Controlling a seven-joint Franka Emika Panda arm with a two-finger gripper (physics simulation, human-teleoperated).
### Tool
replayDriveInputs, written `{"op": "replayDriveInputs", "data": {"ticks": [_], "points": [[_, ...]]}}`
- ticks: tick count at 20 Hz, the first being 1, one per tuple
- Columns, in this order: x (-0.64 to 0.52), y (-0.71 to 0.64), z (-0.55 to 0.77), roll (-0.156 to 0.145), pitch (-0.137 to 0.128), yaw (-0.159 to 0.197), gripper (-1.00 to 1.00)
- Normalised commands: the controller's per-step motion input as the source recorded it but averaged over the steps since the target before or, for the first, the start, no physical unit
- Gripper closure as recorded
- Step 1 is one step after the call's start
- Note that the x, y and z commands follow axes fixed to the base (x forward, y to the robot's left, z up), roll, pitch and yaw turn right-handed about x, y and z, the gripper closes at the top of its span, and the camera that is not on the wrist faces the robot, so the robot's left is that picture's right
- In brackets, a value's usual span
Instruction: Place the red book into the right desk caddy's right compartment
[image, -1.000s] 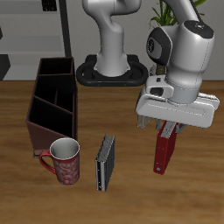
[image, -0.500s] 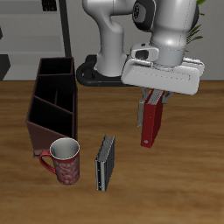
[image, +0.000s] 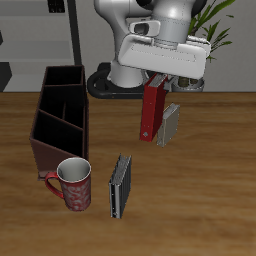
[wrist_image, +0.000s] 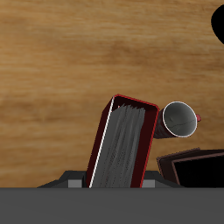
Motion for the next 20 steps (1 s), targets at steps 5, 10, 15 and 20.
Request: {"op": "replayDriveInputs", "data": {"ticks": [5, 10, 15, 20], "points": [[-0.35, -0.53, 0.16, -0.025, -0.007, -0.001, 1.0], [-0.41, -0.54, 0.12, -0.032, -0.012, -0.007, 1.0], [-0.29, -0.43, 0.18, -0.041, -0.037, 0.023, 1.0], [-0.32, -0.61, 0.22, -0.077, -0.016, -0.011, 1.0]]}}
